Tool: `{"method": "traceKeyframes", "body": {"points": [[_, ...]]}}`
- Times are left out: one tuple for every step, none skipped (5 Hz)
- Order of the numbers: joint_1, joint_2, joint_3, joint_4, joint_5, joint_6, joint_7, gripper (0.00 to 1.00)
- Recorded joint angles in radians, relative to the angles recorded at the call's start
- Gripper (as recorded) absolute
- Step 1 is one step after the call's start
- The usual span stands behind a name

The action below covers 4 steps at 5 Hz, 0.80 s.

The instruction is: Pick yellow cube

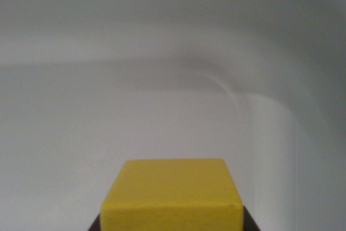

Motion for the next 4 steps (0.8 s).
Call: {"method": "traceKeyframes", "body": {"points": [[-0.0014,-0.004,-0.001,0.041,-0.0009,0.045,0.001,1.0],[-0.0014,-0.004,-0.001,0.041,-0.0009,0.045,0.001,1.0],[-0.0029,-0.009,-0.001,0.083,-0.0018,0.092,0.002,1.0],[-0.0029,-0.009,-0.001,0.083,-0.0018,0.092,0.002,1.0]]}}
